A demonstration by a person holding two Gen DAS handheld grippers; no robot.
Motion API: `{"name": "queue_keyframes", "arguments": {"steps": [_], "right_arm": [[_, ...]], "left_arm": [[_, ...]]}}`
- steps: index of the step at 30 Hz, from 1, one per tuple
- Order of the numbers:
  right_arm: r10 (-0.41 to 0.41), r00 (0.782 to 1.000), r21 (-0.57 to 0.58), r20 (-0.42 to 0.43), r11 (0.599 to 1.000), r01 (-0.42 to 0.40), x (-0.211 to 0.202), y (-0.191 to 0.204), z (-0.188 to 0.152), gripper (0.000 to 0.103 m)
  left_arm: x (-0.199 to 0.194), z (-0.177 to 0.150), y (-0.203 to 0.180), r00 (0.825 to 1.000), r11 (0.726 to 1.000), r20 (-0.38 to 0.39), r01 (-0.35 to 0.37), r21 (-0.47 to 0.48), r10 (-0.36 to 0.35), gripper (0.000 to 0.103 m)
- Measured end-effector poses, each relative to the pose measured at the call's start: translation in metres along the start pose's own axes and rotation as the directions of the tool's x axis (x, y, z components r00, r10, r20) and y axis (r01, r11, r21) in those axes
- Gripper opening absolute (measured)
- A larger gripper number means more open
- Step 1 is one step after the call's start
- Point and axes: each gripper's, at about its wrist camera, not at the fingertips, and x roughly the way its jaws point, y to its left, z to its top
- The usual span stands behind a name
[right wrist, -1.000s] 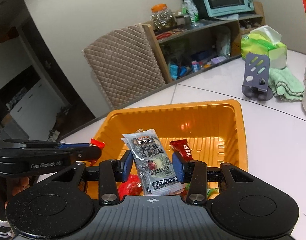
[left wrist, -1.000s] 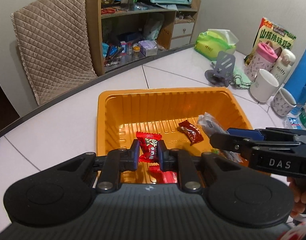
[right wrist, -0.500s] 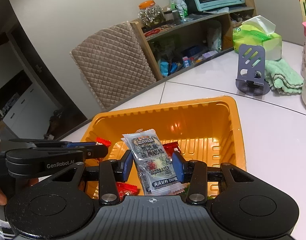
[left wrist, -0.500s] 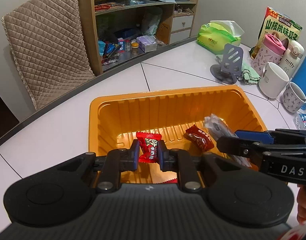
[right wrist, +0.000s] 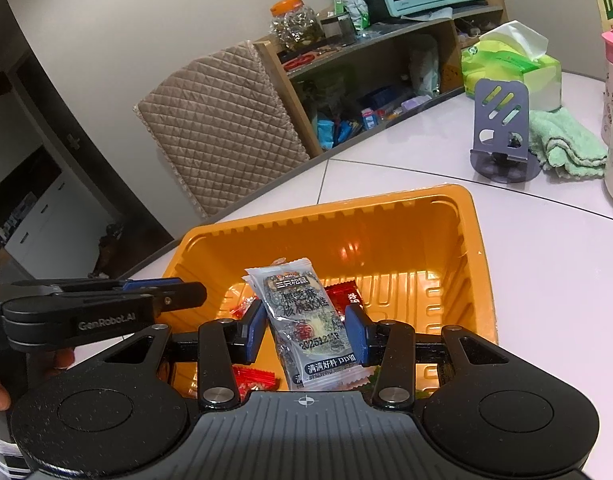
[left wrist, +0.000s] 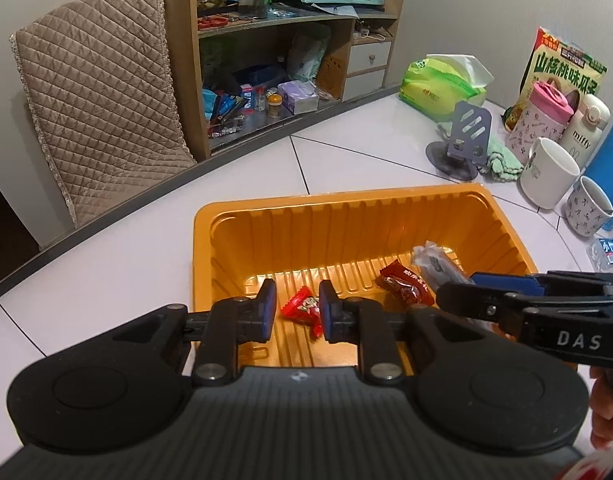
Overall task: Organize snacks
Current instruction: 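Open the left tool and the right tool to drop both snacks into the tray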
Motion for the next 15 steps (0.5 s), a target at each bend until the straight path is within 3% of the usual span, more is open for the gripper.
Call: {"name": "queue_keyframes", "arguments": {"steps": [10,15], "right_arm": [[-0.010,1.000,0.006,-0.007,1.000,0.010,0.012,0.010,0.001,0.044],[0.003,0.999,0.021,0.049,1.000,-0.004,0.009,0.013,0.005,0.044]], "left_arm": [[-0.012,-0.002,0.008,1.000,1.000,0.003,-0.007,-0.015,0.007,0.020],[-0.019,-0.004,0.010,1.000,1.000,0.004,-0.005,-0.027,0.006,0.021]]}}
